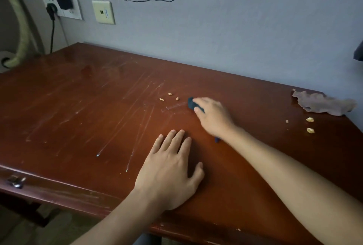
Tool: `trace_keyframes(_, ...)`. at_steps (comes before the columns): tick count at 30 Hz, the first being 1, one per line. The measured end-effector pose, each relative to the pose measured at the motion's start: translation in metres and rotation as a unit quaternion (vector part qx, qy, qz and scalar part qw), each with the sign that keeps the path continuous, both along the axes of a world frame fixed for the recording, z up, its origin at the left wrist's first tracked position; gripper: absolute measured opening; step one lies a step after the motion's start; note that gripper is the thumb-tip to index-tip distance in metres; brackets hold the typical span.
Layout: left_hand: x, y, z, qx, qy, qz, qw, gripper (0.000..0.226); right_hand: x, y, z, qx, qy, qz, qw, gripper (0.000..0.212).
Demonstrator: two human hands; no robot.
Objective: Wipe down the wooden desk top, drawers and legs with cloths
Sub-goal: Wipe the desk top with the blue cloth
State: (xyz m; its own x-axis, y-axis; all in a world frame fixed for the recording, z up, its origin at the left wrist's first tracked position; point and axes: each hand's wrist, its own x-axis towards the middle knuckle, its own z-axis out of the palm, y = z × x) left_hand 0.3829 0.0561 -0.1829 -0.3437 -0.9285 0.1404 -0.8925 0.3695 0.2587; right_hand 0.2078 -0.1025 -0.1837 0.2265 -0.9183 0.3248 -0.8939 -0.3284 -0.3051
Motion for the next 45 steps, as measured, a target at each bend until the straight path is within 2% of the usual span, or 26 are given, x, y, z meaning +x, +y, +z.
trace_keyframes(4, 0.000, 0.005, -0.005, -0.091, 0.048, 0.008, 0.995, 0.041, 0.006, 0.080, -0.008, 0.020, -0.023, 0.096, 0.995, 0.040)
trace_keyframes(7, 0.002, 0.008, -0.008, -0.130, 0.070, 0.009, 0.989, 0.027, -0.005, 0.087, 0.001, 0.060, -0.023, 0.155, 0.986, 0.039)
trace_keyframes(9, 0.005, 0.012, -0.007, -0.131, 0.048, 0.017, 0.990, 0.028, -0.011, 0.063, 0.003, 0.041, -0.006, 0.119, 0.992, 0.037)
trace_keyframes(13, 0.012, 0.021, -0.008, -0.135, 0.028, 0.024, 0.990, 0.032, -0.010, 0.018, 0.009, 0.030, -0.023, -0.067, 0.997, 0.039)
trace_keyframes(15, 0.020, 0.026, -0.009, -0.140, 0.024, 0.025, 0.989, 0.030, 0.005, 0.024, 0.008, 0.019, -0.016, -0.079, 0.997, 0.039)
trace_keyframes(18, 0.040, 0.030, -0.013, -0.156, 0.021, 0.025, 0.987, 0.029, 0.038, 0.065, 0.002, -0.001, -0.015, 0.048, 0.999, 0.038)
trace_keyframes(20, 0.050, 0.033, -0.016, -0.175, 0.019, 0.018, 0.984, 0.028, 0.051, 0.098, -0.003, 0.016, -0.012, 0.144, 0.989, 0.040)
trace_keyframes(22, 0.053, 0.035, -0.018, -0.192, 0.027, 0.010, 0.981, 0.027, 0.049, 0.108, 0.000, 0.037, -0.005, 0.194, 0.980, 0.040)
trace_keyframes(24, 0.052, 0.036, -0.020, -0.206, 0.029, 0.005, 0.978, 0.028, 0.040, 0.090, 0.003, 0.036, -0.004, 0.155, 0.987, 0.038)
trace_keyframes(27, 0.051, 0.035, -0.021, -0.208, 0.033, 0.006, 0.978, 0.028, 0.029, 0.052, 0.012, 0.033, -0.016, -0.045, 0.998, 0.037)
trace_keyframes(29, 0.051, 0.035, -0.022, -0.204, 0.035, 0.009, 0.978, 0.028, 0.035, 0.044, 0.012, 0.035, -0.001, -0.106, 0.994, 0.036)
trace_keyframes(31, 0.051, 0.034, -0.021, -0.194, 0.030, 0.003, 0.981, 0.028, 0.049, 0.054, 0.007, 0.016, 0.017, -0.073, 0.997, 0.034)
trace_keyframes(33, 0.052, 0.034, -0.019, -0.181, 0.029, -0.004, 0.983, 0.028, 0.066, 0.080, 0.003, -0.005, 0.025, 0.010, 1.000, 0.032)
trace_keyframes(35, 0.053, 0.031, -0.016, -0.170, 0.026, -0.003, 0.985, 0.026, 0.075, 0.106, 0.002, -0.003, 0.022, 0.104, 0.994, 0.035)
trace_keyframes(37, 0.052, 0.027, -0.012, -0.158, 0.022, 0.005, 0.987, 0.025, 0.071, 0.110, 0.005, 0.014, 0.013, 0.145, 0.989, 0.039)
trace_keyframes(39, 0.051, 0.024, -0.008, -0.144, 0.010, 0.013, 0.989, 0.025, 0.059, 0.090, 0.007, 0.022, 0.018, 0.088, 0.996, 0.039)
trace_keyframes(42, 0.048, 0.017, -0.004, -0.126, -0.019, 0.021, 0.992, 0.034, 0.048, 0.063, 0.011, 0.027, 0.034, -0.068, 0.997, 0.038)
trace_keyframes(43, 0.047, 0.012, -0.004, -0.124, -0.027, 0.023, 0.992, 0.037, 0.051, 0.062, 0.013, 0.031, 0.034, -0.084, 0.995, 0.038)
trace_keyframes(45, 0.043, 0.002, -0.003, -0.113, -0.036, 0.024, 0.993, 0.042, 0.056, 0.068, 0.017, 0.048, 0.047, -0.046, 0.997, 0.038)
